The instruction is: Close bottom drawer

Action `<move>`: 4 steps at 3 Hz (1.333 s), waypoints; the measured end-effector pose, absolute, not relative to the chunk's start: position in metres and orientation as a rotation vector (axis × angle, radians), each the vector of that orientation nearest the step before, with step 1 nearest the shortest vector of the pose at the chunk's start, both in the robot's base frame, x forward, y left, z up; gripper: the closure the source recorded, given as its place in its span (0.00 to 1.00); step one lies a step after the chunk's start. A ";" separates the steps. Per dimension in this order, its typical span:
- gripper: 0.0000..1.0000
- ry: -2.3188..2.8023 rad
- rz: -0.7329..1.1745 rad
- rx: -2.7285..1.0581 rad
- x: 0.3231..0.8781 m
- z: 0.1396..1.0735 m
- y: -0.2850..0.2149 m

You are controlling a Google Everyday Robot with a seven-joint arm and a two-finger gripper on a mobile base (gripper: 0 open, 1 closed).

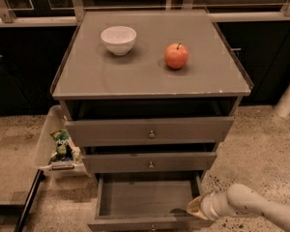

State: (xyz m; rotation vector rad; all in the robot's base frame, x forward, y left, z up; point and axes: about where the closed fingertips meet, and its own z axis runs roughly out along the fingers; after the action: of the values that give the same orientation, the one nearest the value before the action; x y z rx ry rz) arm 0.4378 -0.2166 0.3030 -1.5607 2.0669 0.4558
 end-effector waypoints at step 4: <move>1.00 2.147 0.553 -1.588 0.409 0.206 -0.204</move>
Offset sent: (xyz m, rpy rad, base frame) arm -0.0099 0.0084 -0.1075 -0.0103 0.1195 -0.0357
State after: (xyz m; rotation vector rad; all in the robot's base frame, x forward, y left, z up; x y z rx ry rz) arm 0.4091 -0.2038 0.2062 -1.5878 2.1475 0.5533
